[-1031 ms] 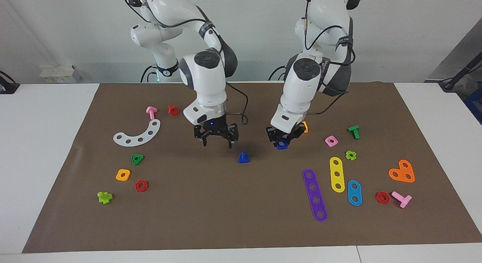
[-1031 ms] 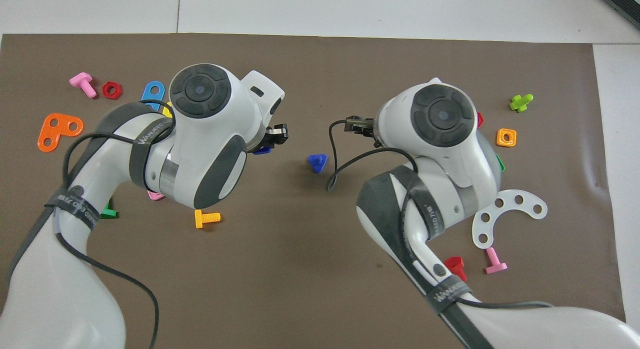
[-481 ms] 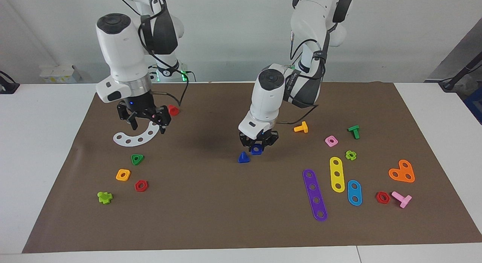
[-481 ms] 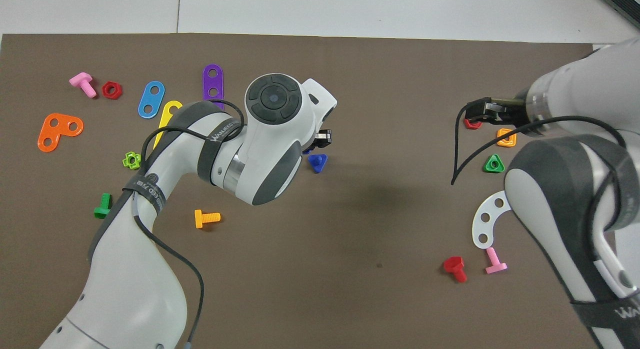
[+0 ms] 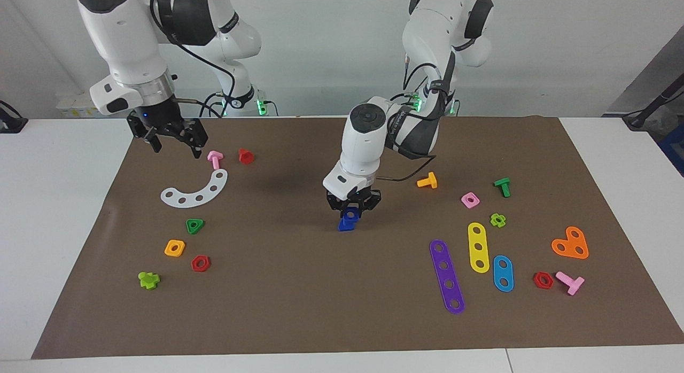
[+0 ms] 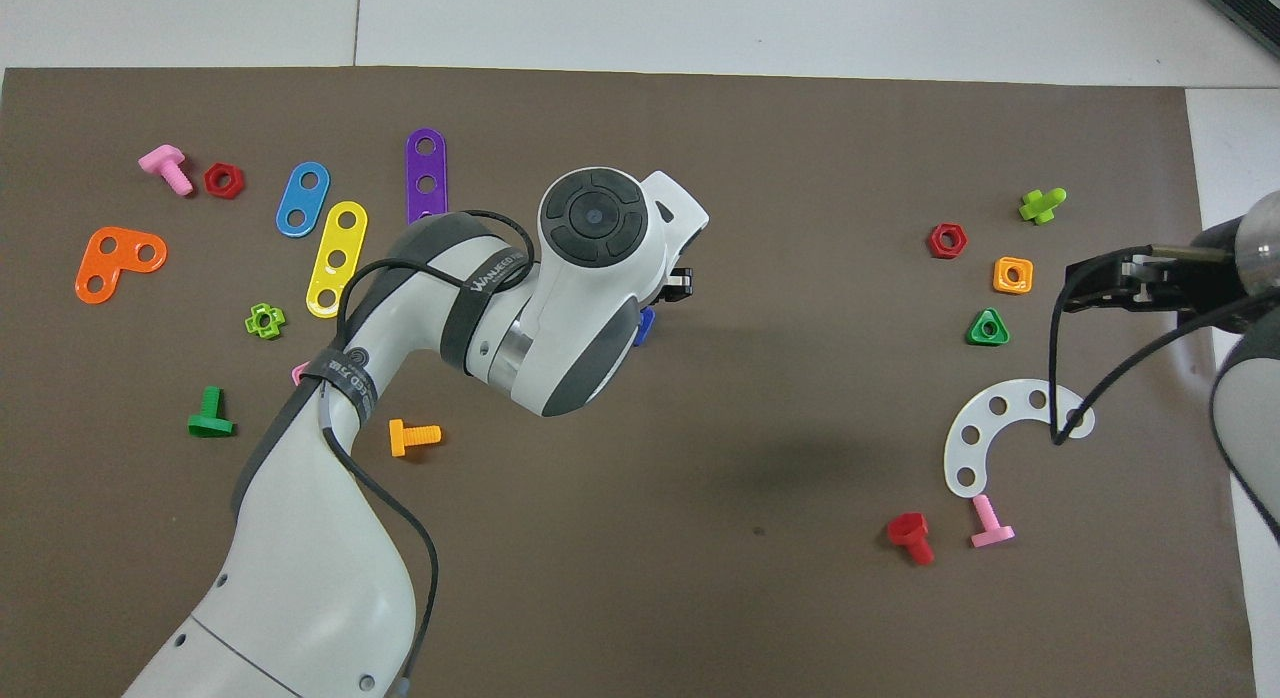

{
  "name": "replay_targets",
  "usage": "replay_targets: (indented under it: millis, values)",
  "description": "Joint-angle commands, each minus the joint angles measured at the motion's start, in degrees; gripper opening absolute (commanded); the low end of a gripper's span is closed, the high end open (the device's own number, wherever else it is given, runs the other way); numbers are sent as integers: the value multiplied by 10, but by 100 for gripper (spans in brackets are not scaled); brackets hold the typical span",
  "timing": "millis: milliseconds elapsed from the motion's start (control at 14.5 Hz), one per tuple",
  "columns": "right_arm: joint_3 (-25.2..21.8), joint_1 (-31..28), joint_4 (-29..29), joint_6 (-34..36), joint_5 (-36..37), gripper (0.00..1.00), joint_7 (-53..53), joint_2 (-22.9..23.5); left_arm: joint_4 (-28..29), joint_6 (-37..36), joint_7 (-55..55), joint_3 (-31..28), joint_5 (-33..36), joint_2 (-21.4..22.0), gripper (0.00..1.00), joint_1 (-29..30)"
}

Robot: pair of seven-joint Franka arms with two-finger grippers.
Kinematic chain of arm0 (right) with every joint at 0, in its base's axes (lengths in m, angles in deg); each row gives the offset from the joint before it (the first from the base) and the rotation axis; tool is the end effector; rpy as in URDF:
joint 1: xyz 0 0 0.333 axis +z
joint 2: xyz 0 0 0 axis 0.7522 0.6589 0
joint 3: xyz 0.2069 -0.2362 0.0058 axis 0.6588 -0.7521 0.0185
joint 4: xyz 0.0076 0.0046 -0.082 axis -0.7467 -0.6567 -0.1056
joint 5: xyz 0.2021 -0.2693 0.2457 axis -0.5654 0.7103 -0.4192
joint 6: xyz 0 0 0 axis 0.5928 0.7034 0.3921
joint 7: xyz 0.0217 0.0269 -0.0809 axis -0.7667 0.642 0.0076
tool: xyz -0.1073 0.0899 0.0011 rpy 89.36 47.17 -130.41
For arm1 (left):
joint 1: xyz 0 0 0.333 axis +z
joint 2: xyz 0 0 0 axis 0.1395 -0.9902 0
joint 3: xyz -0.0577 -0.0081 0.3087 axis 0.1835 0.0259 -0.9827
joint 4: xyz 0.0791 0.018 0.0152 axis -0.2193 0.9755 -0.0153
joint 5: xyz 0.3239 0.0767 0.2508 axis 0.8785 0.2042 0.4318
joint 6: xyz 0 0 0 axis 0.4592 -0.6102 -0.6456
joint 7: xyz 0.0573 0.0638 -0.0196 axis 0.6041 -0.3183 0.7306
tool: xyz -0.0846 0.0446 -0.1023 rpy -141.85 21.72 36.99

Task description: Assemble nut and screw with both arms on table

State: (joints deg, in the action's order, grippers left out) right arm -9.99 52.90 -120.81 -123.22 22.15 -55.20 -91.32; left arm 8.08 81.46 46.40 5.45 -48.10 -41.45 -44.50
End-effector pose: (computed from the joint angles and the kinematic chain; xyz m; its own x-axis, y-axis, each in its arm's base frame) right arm 0.5738 -0.0060 0.5618 0.9838 -0.1769 0.0281 -0.1781 -0.9828 0.0491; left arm 0.5899 -0.4485 0.3408 0.9952 -0.0636 0.0748 -0.0697 -0.9942 0.0824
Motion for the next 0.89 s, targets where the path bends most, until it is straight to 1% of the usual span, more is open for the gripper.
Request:
replay_targets:
  millis: [0, 69, 275, 344, 550, 825]
  values:
    - [5, -33, -3, 4, -17, 100, -46, -16, 3, 14, -1, -10, -8, -6, 0, -16]
    - [2, -34, 7, 14, -21, 100, -47, -17, 7, 15, -1, -10, -8, -6, 0, -17]
    - [1, -38, 84, 85, -13, 100, -50, -6, 24, 26, -2, -10, -8, -5, 0, -19]
    - [1, -38, 89, 92, -13, 100, -50, -4, 31, 30, -1, -10, -8, -4, 0, -22]
    - [1, -46, 70, 84, -23, 100, -49, -9, 52, 32, -2, -10, -8, 2, 0, -23]
    - [3, -42, 63, 83, -23, 100, -50, -11, 72, 40, -2, -9, -8, 7, 0, -26]
